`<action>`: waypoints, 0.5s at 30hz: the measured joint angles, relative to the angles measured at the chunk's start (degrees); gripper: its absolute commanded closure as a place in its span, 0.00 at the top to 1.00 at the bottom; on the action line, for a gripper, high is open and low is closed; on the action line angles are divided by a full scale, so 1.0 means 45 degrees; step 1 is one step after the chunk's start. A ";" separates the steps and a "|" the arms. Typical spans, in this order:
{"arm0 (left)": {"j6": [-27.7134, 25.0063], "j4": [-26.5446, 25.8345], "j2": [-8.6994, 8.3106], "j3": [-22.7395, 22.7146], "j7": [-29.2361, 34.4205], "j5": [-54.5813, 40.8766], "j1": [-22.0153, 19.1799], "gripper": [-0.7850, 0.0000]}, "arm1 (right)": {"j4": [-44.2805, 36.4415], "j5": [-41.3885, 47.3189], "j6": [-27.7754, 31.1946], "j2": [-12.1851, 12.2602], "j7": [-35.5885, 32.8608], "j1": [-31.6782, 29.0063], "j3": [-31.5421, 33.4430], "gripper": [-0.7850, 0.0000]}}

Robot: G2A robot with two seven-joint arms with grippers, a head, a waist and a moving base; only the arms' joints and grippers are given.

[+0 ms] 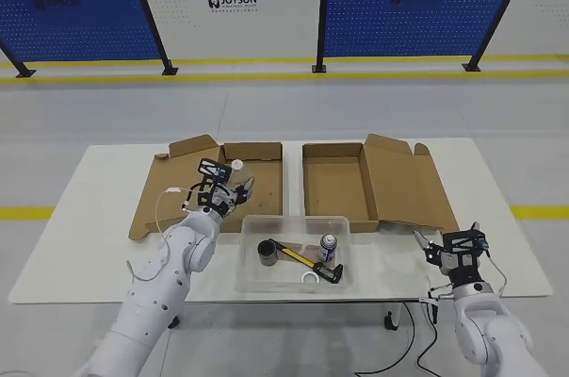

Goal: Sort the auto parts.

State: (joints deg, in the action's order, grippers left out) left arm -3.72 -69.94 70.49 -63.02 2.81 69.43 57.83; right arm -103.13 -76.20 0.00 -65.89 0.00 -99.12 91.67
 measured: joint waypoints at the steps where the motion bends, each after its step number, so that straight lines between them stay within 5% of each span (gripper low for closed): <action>1: 0.0034 0.0409 0.0059 0.0108 -0.0084 0.0018 -0.0198 0.00 | 0.0000 0.0000 0.0000 0.0000 0.0000 0.0000 0.0000 1.00; 15: 0.0401 0.4189 0.0728 0.0972 -0.1216 -0.0092 -0.2054 0.00 | 0.0000 0.0000 0.0000 0.0000 0.0000 0.0000 0.0000 1.00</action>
State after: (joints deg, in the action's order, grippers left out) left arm -1.91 -51.09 73.77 -58.65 -2.66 69.02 48.58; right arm -103.13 -76.20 0.00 -65.89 0.00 -99.12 91.67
